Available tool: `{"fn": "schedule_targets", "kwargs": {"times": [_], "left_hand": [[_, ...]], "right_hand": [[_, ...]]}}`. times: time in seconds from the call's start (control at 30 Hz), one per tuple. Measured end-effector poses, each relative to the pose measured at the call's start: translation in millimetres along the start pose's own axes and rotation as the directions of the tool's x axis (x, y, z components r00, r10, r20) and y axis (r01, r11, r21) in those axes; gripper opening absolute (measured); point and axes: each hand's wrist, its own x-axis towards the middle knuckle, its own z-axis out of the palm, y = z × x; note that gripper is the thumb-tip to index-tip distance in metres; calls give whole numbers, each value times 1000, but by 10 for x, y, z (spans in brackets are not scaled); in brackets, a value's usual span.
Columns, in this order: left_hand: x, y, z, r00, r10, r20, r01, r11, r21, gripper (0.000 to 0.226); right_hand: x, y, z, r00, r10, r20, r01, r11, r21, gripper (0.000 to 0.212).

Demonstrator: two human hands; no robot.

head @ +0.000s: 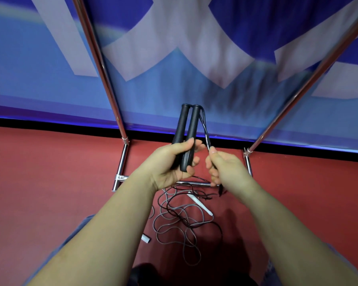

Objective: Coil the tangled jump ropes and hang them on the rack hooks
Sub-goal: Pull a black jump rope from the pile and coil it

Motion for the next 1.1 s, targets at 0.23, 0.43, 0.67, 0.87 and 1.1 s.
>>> {"fn": "schedule_targets", "kwargs": {"times": [0.23, 0.43, 0.67, 0.87, 1.1], "left_hand": [[-58, 190, -12, 996, 86, -26, -89, 954, -285, 17], [2, 238, -251, 889, 243, -387, -165, 961, 222, 8], [29, -21, -352, 955, -24, -297, 289, 320, 902, 4], [-85, -5, -277, 808, -585, -69, 285, 286, 915, 12], [-105, 3, -302, 764, -531, 367, 177, 719, 672, 36]], "right_hand": [[-21, 27, -17, 979, 24, 202, 13, 983, -182, 48], [-95, -99, -171, 973, -6, 232, 83, 942, -324, 34], [-101, -126, -179, 937, -275, 216, 342, 844, -413, 17], [-124, -57, -184, 950, -138, 279, 229, 917, -326, 17], [-180, -245, -256, 901, 160, 402, -254, 948, 192, 55]]}}
